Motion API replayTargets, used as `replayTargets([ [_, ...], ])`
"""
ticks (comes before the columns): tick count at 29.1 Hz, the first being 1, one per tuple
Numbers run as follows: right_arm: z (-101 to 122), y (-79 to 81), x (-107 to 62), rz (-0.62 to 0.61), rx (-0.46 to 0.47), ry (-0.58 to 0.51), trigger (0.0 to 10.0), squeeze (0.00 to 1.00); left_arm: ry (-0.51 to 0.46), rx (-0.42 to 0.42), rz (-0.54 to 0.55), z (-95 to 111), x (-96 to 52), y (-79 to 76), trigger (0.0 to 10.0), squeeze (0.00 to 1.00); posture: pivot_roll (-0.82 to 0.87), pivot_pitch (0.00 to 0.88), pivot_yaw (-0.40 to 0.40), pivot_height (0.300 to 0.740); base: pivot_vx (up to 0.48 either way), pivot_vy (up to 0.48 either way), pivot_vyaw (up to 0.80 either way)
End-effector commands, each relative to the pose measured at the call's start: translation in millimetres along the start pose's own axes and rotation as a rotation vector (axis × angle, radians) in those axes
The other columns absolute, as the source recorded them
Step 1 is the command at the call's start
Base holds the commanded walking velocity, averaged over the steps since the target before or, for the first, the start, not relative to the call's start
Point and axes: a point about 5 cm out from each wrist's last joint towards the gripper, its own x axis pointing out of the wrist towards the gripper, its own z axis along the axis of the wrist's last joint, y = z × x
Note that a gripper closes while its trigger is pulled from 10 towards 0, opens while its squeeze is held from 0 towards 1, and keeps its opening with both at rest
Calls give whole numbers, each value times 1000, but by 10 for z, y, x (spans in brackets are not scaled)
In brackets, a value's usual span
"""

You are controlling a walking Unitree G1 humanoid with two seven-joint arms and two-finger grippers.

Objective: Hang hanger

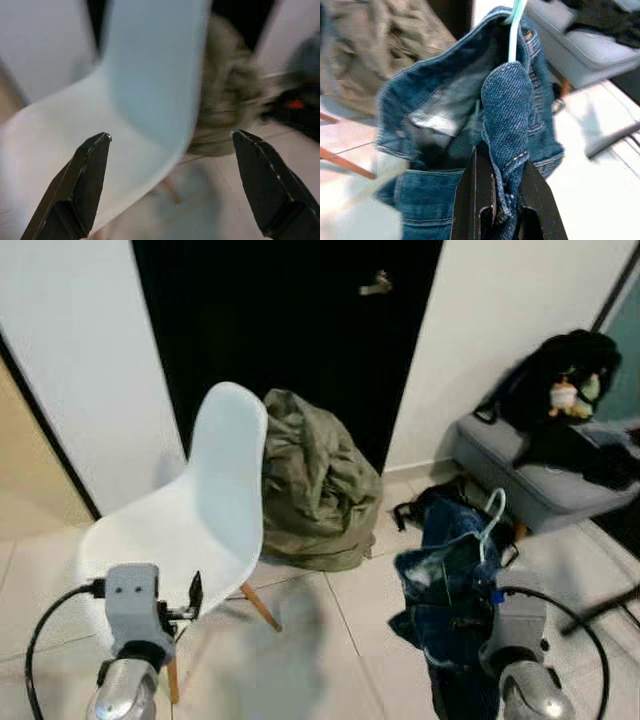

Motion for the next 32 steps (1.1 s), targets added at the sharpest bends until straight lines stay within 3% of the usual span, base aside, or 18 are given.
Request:
replayTargets([
  [1, 140, -35, 24, -18, 2, -65, 10000, 0, 27, -31, -12, -46, -5, -4, 10000, 0, -38, 62, -24, 740, 0, 0, -769],
  [32, 144, -123, 34, -45, -4, -64, 10000, 0, 45, -106, -102, -46, 44, -120, 10000, 0, -54, 62, -25, 740, 0, 0, -771],
])
